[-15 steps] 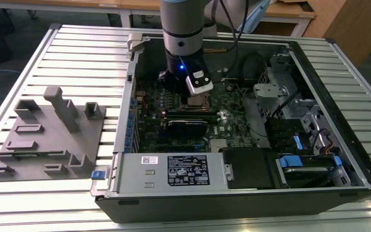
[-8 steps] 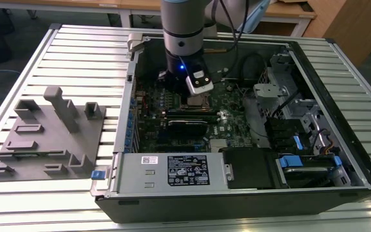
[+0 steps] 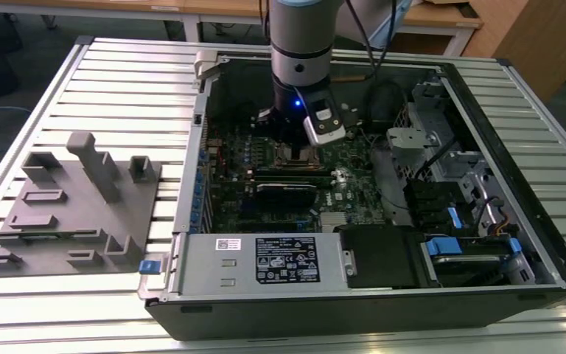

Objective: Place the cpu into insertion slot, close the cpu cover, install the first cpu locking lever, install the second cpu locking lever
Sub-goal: 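Install the second cpu locking lever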

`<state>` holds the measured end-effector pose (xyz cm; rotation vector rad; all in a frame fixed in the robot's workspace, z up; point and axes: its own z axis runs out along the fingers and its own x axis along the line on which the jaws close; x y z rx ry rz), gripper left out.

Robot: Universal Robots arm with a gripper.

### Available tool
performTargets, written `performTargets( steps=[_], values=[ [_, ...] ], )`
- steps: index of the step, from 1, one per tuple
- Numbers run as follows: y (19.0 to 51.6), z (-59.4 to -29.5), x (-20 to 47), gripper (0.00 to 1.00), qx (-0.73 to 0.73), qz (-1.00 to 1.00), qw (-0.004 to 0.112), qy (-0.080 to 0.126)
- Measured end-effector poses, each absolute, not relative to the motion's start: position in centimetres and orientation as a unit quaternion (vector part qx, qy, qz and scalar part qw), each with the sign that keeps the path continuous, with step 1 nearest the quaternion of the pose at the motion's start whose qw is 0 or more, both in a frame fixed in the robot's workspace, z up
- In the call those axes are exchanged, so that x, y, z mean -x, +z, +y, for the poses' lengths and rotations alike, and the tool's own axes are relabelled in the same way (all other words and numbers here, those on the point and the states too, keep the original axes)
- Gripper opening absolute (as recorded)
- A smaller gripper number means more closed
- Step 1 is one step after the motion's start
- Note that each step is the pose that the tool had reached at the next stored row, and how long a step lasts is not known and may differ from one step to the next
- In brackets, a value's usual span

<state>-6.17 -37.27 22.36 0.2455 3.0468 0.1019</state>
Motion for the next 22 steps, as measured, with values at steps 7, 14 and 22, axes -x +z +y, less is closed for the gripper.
performTargets(
  steps=[7, 14, 22],
  values=[
    [22.3, -36.1, 5.5, 0.10, -0.080, 0.995, 0.041, 0.033],
    [22.3, -35.2, 5.3, 0.10, -0.080, 0.995, 0.041, 0.033],
    [22.3, -34.8, 5.3, 0.10, -0.080, 0.995, 0.041, 0.033]
  ],
)
